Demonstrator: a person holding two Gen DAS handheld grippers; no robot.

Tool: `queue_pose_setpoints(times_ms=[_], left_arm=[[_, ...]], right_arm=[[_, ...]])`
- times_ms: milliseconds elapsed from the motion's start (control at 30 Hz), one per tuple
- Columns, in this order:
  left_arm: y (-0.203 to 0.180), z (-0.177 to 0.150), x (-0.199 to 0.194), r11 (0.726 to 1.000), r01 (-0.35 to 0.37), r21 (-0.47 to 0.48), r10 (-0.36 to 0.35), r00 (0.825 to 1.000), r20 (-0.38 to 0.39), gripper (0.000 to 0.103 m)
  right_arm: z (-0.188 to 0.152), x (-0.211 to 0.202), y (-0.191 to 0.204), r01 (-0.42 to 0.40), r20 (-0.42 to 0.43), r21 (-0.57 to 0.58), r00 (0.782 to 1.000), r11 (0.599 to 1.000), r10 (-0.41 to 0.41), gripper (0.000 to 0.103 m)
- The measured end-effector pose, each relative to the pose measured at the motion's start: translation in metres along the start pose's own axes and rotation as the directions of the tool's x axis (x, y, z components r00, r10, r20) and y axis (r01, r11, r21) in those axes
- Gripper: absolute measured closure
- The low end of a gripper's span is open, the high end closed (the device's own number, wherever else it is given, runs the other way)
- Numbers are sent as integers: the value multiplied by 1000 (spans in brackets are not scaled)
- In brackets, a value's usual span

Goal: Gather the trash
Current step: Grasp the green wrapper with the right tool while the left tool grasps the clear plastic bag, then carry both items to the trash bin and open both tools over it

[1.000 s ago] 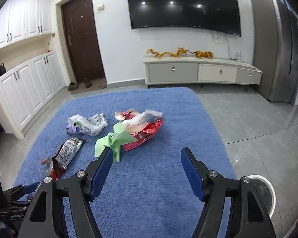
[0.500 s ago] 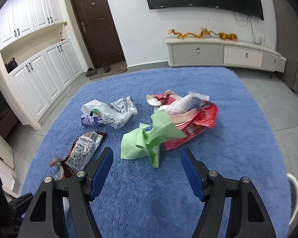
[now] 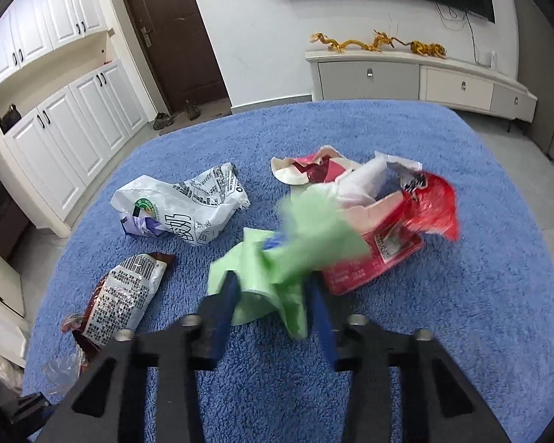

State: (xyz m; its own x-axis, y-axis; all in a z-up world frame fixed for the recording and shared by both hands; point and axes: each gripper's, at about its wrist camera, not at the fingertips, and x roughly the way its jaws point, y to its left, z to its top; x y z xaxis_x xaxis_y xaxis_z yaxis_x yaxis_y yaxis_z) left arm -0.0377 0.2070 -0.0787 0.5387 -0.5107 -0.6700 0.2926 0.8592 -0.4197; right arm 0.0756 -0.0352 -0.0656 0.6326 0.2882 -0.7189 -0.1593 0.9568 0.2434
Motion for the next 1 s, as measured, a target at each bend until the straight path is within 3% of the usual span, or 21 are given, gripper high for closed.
queue_pose_setpoints(times_ms=[233,600,1000], left_arm=[[-5,-5,-6,1000,-1,-6,1,1000,-1,69],[-23,-28,-23,1000,14,-23,-14,1000,-13,69],[-82,-22,-34,997,40,63,-42,999,32,69]], right_arm=[[-7,-23,-1,-65,29,-17,997,998,66,81],[-32,-81,-2,-132,80,-37,988,991,135,81],[-48,-161,-50,-74,222,35,973,997,65,81]])
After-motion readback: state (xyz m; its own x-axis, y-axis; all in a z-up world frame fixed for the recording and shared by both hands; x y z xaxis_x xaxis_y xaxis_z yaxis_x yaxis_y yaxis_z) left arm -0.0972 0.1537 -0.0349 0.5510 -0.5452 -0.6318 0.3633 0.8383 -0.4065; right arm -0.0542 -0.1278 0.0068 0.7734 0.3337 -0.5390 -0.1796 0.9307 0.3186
